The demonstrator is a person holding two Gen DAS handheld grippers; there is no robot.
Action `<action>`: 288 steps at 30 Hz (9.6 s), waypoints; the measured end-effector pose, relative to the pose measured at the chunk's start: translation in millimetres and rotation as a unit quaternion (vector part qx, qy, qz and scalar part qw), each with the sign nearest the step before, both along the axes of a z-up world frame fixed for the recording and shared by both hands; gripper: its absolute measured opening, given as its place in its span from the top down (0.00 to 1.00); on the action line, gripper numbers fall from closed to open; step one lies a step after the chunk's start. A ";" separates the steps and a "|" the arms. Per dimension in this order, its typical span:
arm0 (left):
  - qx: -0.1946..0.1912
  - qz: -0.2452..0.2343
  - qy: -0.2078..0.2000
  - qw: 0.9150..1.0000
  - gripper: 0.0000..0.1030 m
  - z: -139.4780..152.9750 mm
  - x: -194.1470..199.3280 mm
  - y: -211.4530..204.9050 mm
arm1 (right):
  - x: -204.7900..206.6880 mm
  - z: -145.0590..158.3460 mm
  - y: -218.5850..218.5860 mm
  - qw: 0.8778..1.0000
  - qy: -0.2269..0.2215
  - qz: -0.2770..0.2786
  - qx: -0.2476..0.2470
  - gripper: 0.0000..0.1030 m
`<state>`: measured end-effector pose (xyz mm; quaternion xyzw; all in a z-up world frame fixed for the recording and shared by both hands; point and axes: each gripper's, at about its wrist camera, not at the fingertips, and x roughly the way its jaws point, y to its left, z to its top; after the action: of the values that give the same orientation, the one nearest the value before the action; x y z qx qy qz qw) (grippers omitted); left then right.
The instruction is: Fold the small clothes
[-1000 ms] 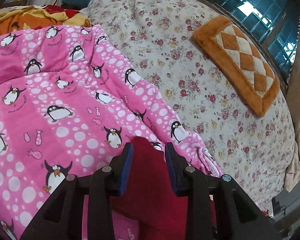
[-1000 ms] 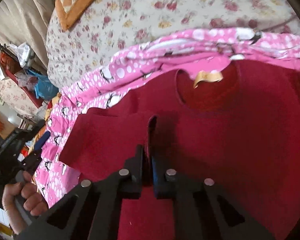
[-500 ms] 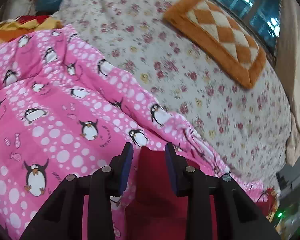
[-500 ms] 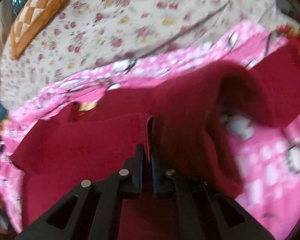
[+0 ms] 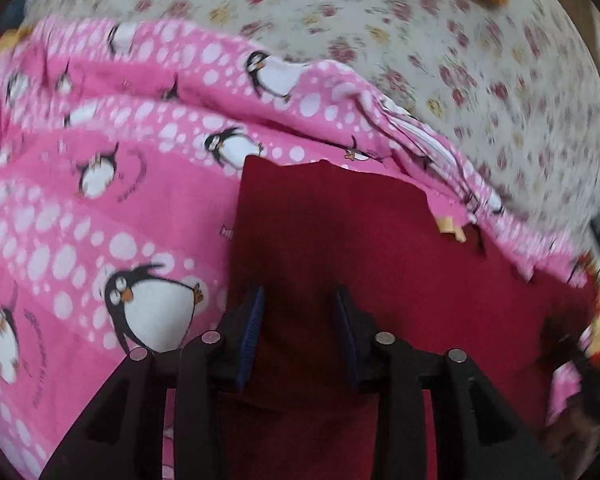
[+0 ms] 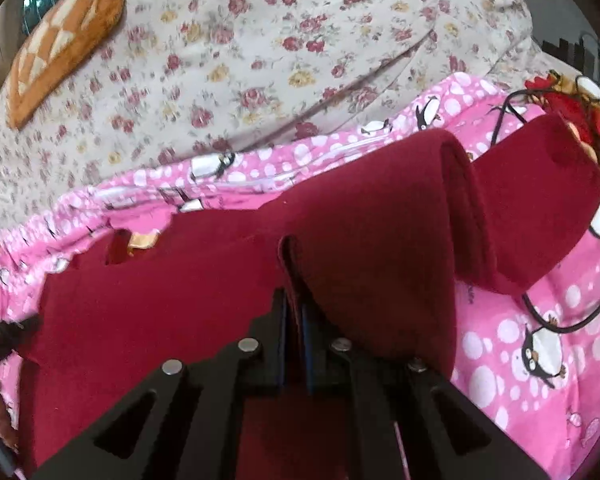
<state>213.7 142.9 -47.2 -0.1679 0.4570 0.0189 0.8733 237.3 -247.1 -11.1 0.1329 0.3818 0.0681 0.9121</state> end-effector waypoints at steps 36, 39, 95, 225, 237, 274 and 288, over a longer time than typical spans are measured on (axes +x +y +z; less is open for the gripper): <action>0.074 -0.033 -0.002 0.997 0.70 -1.9 22.6 -32.1 | -9.9 20.1 32.2 0.996 -0.064 0.036 -0.053 0.38; 0.044 -0.032 -0.014 0.998 0.70 9.2 7.9 -25.9 | -32.5 42.0 -14.8 0.992 -0.109 0.004 -0.066 0.37; -0.053 0.214 -0.152 0.964 0.70 66.4 -62.6 111.2 | 8.3 -21.2 314.2 0.965 0.007 0.260 0.022 0.79; 0.122 -0.075 -0.069 0.987 0.47 35.2 -120.8 16.8 | -151.0 -14.0 -14.6 0.997 0.070 0.007 0.013 0.24; 0.068 -0.107 -0.086 0.988 0.47 14.2 -210.3 -8.0 | -251.8 -5.2 -56.5 0.998 -0.035 0.044 -0.030 0.24; -0.060 -0.066 -0.020 0.996 0.94 -28.9 -306.3 -21.3 | -319.8 -73.4 -11.8 0.978 0.044 0.181 0.097 0.47; -0.025 -0.121 -0.124 0.984 1.00 53.7 -345.5 -15.5 | -376.5 5.7 -25.3 0.971 -0.108 0.204 0.059 0.95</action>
<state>-131.8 127.4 6.5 -0.1340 0.3622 -0.1197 0.9146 -139.3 -272.4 -5.4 0.0979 0.2958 0.2895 0.9050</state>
